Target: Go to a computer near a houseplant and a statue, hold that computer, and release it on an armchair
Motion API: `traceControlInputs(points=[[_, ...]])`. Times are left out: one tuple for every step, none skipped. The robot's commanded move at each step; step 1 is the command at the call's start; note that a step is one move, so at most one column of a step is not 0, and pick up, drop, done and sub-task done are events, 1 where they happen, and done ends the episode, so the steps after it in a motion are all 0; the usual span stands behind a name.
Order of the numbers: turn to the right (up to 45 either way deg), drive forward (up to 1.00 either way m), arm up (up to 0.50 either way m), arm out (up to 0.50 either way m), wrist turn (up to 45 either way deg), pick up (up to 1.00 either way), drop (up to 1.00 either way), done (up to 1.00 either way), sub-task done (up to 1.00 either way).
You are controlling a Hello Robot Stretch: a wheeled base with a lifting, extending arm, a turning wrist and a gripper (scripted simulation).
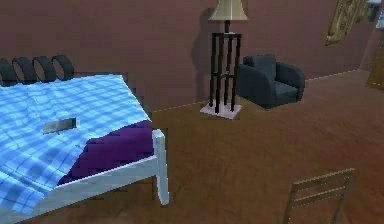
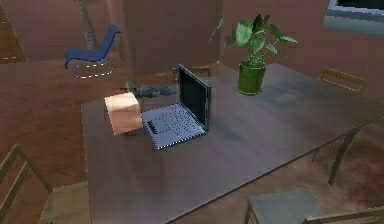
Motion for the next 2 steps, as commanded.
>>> traceControlInputs(points=[[0.0, 0.00, 0.50, 0.00, 0.0, 0.00, 0.00, 0.00, 0.00], [0.0, 0.00, 0.36, 0.00, 0.0, 0.00, 0.00, 0.00, 0.00]])
